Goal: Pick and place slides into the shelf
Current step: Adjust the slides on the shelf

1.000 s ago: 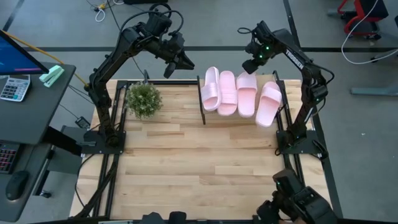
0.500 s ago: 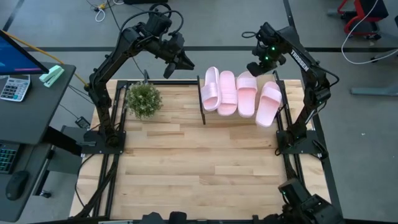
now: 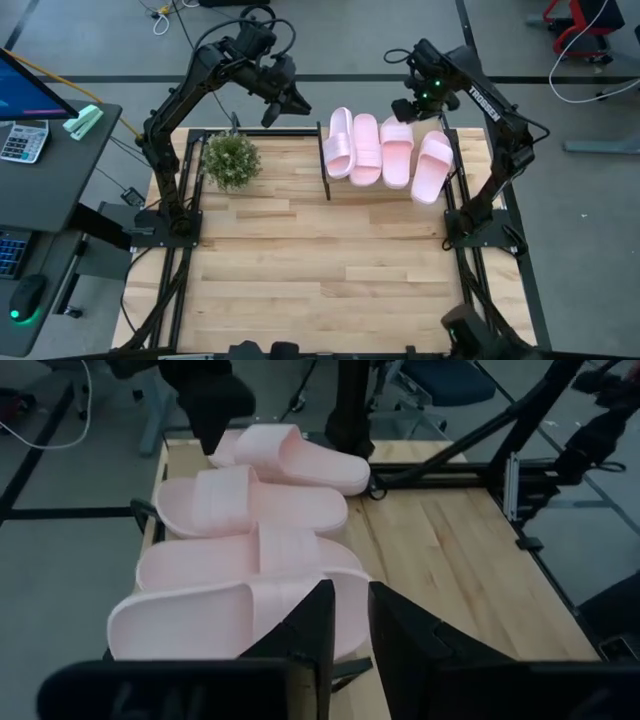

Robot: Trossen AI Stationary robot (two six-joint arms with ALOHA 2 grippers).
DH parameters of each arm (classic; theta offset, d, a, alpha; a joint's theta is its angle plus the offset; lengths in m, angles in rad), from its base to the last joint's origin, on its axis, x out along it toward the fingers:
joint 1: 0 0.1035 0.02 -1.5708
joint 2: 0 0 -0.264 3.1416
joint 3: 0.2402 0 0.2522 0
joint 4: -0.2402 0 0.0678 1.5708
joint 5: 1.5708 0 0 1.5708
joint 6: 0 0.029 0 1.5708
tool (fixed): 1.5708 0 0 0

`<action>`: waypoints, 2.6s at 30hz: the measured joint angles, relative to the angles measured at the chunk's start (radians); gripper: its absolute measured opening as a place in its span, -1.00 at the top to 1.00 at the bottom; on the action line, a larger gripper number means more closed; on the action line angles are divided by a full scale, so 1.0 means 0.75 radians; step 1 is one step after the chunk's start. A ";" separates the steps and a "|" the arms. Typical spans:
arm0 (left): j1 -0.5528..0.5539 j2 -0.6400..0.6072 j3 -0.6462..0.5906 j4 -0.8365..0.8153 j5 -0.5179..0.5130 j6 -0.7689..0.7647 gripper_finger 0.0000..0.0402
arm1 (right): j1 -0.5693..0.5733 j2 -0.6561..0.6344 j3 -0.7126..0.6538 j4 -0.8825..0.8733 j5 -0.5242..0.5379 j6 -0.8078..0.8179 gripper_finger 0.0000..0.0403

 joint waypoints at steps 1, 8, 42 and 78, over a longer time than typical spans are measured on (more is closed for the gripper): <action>0.000 0.000 0.000 -0.018 0.000 0.012 0.67 | 0.022 -0.010 0.000 0.000 -0.013 0.000 -0.01; 0.000 0.014 -0.001 -0.116 -0.001 0.037 0.69 | 0.219 -0.164 -0.001 0.000 0.005 0.084 0.14; 0.001 0.019 -0.001 -0.169 0.000 0.018 0.69 | 1.049 -0.235 -0.099 -0.003 0.270 0.036 0.19; 0.001 0.019 0.000 -0.228 -0.069 0.002 0.70 | 0.735 -0.171 -0.027 -0.004 0.816 -0.324 0.36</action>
